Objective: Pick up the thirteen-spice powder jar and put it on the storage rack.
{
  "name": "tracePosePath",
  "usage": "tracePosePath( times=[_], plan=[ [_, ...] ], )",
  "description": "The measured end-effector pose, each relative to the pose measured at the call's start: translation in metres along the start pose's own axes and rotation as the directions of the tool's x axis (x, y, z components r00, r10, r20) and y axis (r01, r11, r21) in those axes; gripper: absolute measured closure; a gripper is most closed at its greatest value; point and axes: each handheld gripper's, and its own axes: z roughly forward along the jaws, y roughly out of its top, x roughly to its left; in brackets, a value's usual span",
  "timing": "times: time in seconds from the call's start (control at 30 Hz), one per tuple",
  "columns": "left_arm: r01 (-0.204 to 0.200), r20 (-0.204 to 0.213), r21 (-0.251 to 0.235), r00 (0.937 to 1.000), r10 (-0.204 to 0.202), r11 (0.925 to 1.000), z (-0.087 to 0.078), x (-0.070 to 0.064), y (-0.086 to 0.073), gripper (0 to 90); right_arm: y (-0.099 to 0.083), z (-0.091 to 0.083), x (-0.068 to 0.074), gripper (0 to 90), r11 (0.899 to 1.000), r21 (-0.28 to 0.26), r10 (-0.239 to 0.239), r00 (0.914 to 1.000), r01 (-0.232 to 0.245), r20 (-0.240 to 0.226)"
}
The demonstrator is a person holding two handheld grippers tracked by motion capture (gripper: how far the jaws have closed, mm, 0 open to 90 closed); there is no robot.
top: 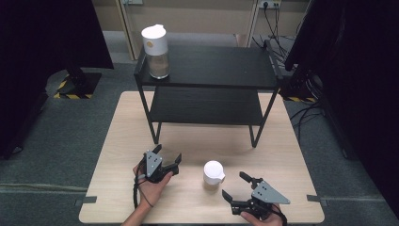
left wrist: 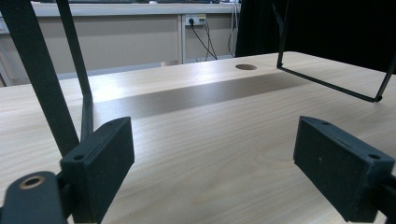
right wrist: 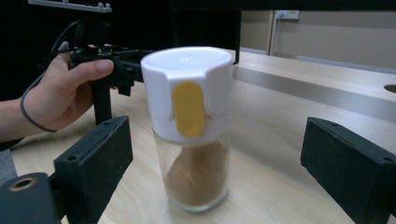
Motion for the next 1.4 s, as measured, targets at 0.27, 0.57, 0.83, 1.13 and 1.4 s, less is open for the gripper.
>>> tracePosePath(
  times=[0.27, 0.57, 0.83, 1.13, 1.4],
  plan=[
    [-0.003, 0.001, 0.000, 1.0000, 0.003, 1.0000, 0.000, 0.000, 0.000, 12.2, 0.007, 0.016, 0.004, 10.3, 1.000, -0.007, -0.017, 0.9995, 0.016, -0.027],
    [-0.008, 0.004, 0.002, 1.0000, 0.008, 1.0000, 0.000, 0.000, 0.000, 12.2, 0.011, 0.037, 0.001, 16.0, 1.000, 0.001, -0.008, 0.9989, 0.008, -0.046],
    [-0.013, 0.004, -0.002, 0.9999, 0.013, 0.9999, 0.000, -0.001, 0.000, 12.2, 0.012, 0.052, 0.004, 24.0, 0.999, 0.008, -0.031, 0.9983, 0.031, -0.050],
    [-0.014, 0.004, 0.001, 0.9999, 0.014, 0.9999, 0.000, -0.001, 0.000, 12.3, 0.011, 0.054, 0.001, 30.0, 0.999, 0.004, -0.048, 0.9976, 0.049, -0.050],
    [-0.017, 0.005, 0.000, 0.9999, 0.017, 0.9999, 0.000, -0.001, 0.000, 12.2, 0.010, 0.055, 0.000, 30.6, 0.998, -0.002, -0.058, 0.9969, 0.058, -0.053]
  ],
)
